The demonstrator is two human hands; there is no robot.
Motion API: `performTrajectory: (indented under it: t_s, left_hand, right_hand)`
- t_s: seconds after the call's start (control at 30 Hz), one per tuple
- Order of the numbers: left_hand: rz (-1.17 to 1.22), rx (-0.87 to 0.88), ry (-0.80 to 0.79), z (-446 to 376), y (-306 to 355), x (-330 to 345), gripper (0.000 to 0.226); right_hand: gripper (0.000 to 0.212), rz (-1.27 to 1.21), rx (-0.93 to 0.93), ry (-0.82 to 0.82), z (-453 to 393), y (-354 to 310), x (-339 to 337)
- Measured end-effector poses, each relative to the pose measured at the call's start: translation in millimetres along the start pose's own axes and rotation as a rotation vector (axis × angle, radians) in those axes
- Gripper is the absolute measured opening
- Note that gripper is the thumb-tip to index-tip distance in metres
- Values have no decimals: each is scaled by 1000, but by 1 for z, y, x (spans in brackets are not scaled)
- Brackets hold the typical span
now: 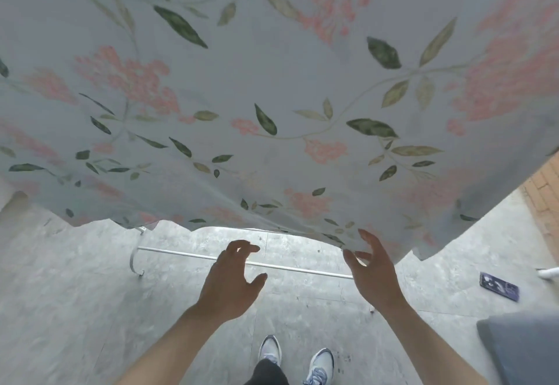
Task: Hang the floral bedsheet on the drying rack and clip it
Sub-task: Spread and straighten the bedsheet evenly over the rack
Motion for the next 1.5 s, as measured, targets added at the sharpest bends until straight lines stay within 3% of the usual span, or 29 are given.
performTrajectory:
  t_s: [0.27, 0.5, 0.77, 0.93, 1.07, 1.27, 1.5]
  left_hand:
    - [9, 321, 219, -9, 117, -129, 54]
    - [-94, 622, 261, -20, 249, -199, 59]
    - [-163, 900, 432, -32, 374, -277, 70]
    - [-151, 900, 531, -61, 426, -317, 78]
    - [-235, 734, 567, -102, 440, -335, 83]
    - [-330, 603, 661, -116, 439, -331, 66]
    - [-335, 574, 658, -119, 439, -335, 64]
  right_hand:
    - [48, -112, -215, 110, 14, -111, -75]
    - [43, -250, -289, 313, 42, -174, -170]
    - [46, -155, -395, 562, 59, -220, -293]
    - [43, -89, -406, 660, 27, -244, -357]
    - [45, -14, -413, 701, -12, -265, -397]
    - [46, 116, -465, 651, -70, -283, -427]
    - [12, 87, -514, 529, -103, -284, -423]
Point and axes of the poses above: each hand's wrist, its own z-axis away from the middle knuckle, its own x-axis out of the palm, y = z × x, the point moved 10 cm from there along -z, towards the middle knuckle, and after that the axes turned 8 degrees about y, right-handed, at the moved point
